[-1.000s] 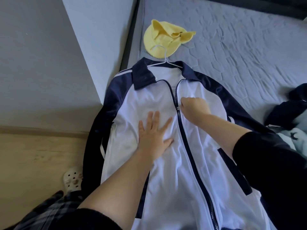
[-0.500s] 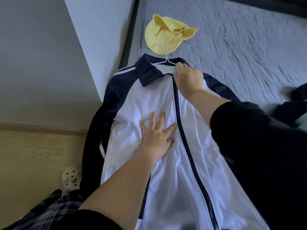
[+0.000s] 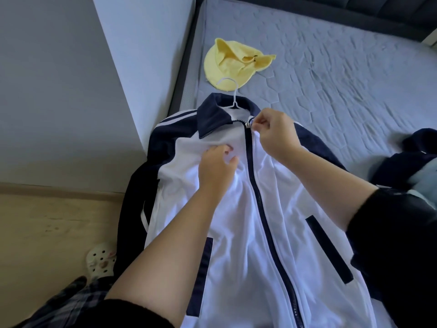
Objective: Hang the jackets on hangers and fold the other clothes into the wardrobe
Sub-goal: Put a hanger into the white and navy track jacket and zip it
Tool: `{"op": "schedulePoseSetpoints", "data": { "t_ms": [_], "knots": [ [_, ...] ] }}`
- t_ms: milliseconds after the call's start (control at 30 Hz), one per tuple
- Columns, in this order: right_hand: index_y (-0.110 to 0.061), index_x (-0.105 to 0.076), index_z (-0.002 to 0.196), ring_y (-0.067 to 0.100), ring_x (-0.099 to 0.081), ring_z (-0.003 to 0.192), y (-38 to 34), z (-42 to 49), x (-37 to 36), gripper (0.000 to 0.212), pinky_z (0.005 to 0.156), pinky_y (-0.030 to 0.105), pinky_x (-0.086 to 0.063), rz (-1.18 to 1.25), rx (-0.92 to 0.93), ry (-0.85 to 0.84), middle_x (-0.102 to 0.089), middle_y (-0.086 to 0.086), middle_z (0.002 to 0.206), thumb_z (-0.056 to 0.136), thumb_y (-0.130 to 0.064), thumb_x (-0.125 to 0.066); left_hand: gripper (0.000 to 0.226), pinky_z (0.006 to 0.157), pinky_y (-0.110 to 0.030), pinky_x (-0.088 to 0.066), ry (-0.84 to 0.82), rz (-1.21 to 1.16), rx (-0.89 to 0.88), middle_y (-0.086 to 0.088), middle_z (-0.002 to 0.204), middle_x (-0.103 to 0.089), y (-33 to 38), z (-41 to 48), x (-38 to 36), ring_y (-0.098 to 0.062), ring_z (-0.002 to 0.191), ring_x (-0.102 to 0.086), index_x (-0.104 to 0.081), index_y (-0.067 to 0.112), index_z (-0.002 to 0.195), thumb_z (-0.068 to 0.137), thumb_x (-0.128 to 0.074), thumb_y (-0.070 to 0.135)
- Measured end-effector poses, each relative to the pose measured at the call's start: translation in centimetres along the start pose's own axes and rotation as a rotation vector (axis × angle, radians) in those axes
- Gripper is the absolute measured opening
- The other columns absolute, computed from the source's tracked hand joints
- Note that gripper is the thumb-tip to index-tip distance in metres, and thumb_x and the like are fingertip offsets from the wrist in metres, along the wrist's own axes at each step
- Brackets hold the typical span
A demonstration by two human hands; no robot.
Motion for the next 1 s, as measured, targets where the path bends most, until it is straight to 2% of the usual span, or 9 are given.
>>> {"op": "schedulePoseSetpoints", "data": {
  "t_ms": [100,233,333,400,500,633,733,833,1000],
  "knots": [
    [-0.004,-0.064,0.081,0.021,-0.063,0.083,-0.7,-1.3,0.2,0.010,0.081,0.034,-0.050,0.078,0.021,-0.081,-0.065,0.000,0.078,0.088,-0.002,-0.058,0.020,0.076,-0.016,-0.035,0.004,-0.158,0.031,0.007,0.094,-0.060,1.0,-0.3,0.7,-0.010,0.093,-0.055,-0.061,0.020,0.090,0.079,-0.075,0.029],
    [-0.011,-0.058,0.071,0.020,-0.067,0.078,-0.6,-2.1,0.7,0.021,0.084,0.039,-0.054,0.178,-0.007,-0.125,-0.065,-0.002,0.069,0.089,0.001,-0.058,0.023,0.070,-0.016,-0.039,-0.040,-0.146,-0.006,0.008,0.084,-0.061,2.4,-0.7,0.3,-0.008,0.082,-0.056,-0.060,0.018,0.080,0.076,-0.078,0.032],
    [-0.015,-0.055,0.068,0.024,-0.068,0.081,-0.3,-2.5,0.5,0.026,0.083,0.042,-0.055,0.194,-0.020,-0.130,-0.066,-0.003,0.071,0.089,0.001,-0.057,0.026,0.068,-0.025,-0.041,-0.040,-0.057,-0.043,0.000,0.070,-0.062,2.7,-0.8,0.1,-0.016,0.074,-0.057,-0.060,0.010,0.067,0.084,-0.069,0.027],
    [-0.012,-0.056,0.075,0.026,-0.066,0.082,-0.6,-2.6,0.6,0.019,0.079,0.043,-0.052,0.060,0.034,-0.103,-0.066,-0.001,0.074,0.090,0.000,-0.054,0.040,0.063,-0.032,-0.036,-0.049,0.005,-0.041,-0.003,0.059,-0.050,2.5,-1.0,0.1,-0.022,0.066,-0.048,-0.044,0.011,0.055,0.086,-0.064,0.024],
    [-0.004,-0.057,0.092,0.031,-0.054,0.071,-1.7,-2.2,0.9,0.011,0.059,0.037,-0.039,-0.343,0.178,-0.016,-0.063,0.006,0.078,0.087,0.003,-0.050,0.045,0.060,-0.032,-0.029,-0.117,0.020,-0.035,0.001,0.056,-0.036,2.3,-1.0,-0.1,-0.019,0.062,-0.036,-0.031,0.014,0.055,0.087,-0.062,0.019],
    [0.000,-0.053,0.081,0.029,-0.041,0.049,-4.5,-1.6,0.3,0.019,0.047,0.024,-0.013,-0.435,0.350,0.122,-0.053,0.011,0.062,0.069,0.012,-0.045,0.043,0.057,-0.031,-0.025,-0.207,0.079,-0.029,0.000,0.057,-0.030,1.2,-0.8,-0.2,-0.018,0.059,-0.029,-0.030,0.014,0.058,0.087,-0.061,0.015],
    [-0.005,-0.053,0.093,0.029,-0.046,0.067,-3.1,1.1,2.0,0.021,0.057,0.031,-0.025,-0.374,0.110,0.178,-0.059,0.008,0.081,0.080,0.008,-0.044,0.043,0.054,-0.029,-0.028,-0.315,0.163,0.078,0.001,0.058,-0.034,-2.5,-2.2,-1.0,-0.018,0.058,-0.032,-0.031,0.015,0.059,0.089,-0.061,0.016],
    [-0.005,-0.054,0.094,0.026,-0.045,0.070,-3.5,2.3,2.3,0.022,0.060,0.030,-0.026,-0.395,0.127,0.170,-0.066,0.005,0.093,0.082,0.008,-0.042,0.043,0.052,-0.027,-0.028,-0.306,0.149,0.124,0.001,0.058,-0.036,-3.8,-2.6,-0.9,-0.018,0.058,-0.034,-0.031,0.015,0.059,0.090,-0.060,0.016],
    [-0.004,-0.056,0.095,0.028,-0.052,0.080,-3.0,2.3,0.4,0.010,0.063,0.031,-0.031,-0.247,0.122,0.103,-0.063,0.008,0.091,0.094,-0.007,-0.046,0.037,0.052,-0.024,-0.030,-0.296,0.131,0.146,0.000,0.061,-0.043,-4.2,-2.5,-0.7,-0.018,0.062,-0.040,-0.040,0.013,0.060,0.090,-0.061,0.019]
  ]
}}
Point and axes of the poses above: each hand's wrist, its own z-axis towards the middle knuckle, its own x-axis out of the back of the hand, y = z × x, the point moved 10 cm from there along z, towards the middle knuckle
